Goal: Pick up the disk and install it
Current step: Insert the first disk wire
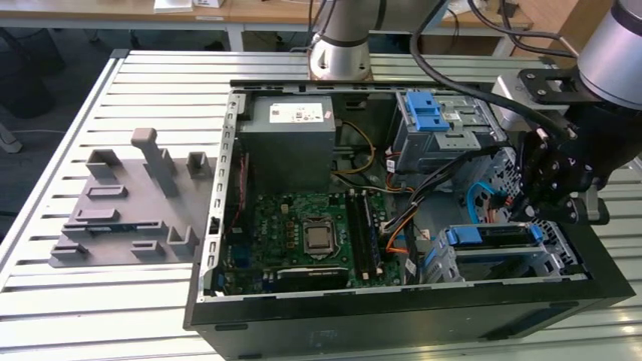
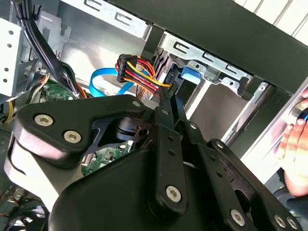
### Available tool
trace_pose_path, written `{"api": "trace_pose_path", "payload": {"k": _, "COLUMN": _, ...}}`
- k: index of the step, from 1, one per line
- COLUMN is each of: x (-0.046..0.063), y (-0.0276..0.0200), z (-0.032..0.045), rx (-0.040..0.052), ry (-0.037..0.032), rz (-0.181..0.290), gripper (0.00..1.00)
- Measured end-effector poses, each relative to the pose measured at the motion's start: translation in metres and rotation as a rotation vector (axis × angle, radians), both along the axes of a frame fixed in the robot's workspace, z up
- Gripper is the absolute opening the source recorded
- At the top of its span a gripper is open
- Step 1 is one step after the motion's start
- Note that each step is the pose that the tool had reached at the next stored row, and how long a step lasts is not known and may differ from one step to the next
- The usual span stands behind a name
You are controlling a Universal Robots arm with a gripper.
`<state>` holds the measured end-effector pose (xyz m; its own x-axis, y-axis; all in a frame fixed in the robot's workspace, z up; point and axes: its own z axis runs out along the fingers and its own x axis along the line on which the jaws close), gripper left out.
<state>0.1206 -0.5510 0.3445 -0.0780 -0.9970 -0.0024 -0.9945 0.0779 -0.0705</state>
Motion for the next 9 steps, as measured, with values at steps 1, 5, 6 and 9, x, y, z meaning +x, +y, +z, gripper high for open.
{"api": "trace_pose_path", "payload": {"k": 1, "x": -0.0022, "y": -0.0038, "z": -0.0014, "rx": 0.0043, "ry": -0.0092, "rz": 0.006, "gripper": 0.16}}
{"api": "trace_pose_path", "payload": {"k": 5, "x": -0.0050, "y": -0.0066, "z": -0.0015, "rx": 0.0079, "ry": -0.0228, "rz": 0.010, "gripper": 0.16}}
{"api": "trace_pose_path", "payload": {"k": 6, "x": -0.0056, "y": -0.0067, "z": -0.0016, "rx": 0.0087, "ry": -0.0256, "rz": 0.012, "gripper": 0.16}}
{"api": "trace_pose_path", "payload": {"k": 9, "x": -0.0073, "y": -0.0068, "z": -0.0025, "rx": 0.0134, "ry": -0.0329, "rz": 0.020, "gripper": 0.16}}
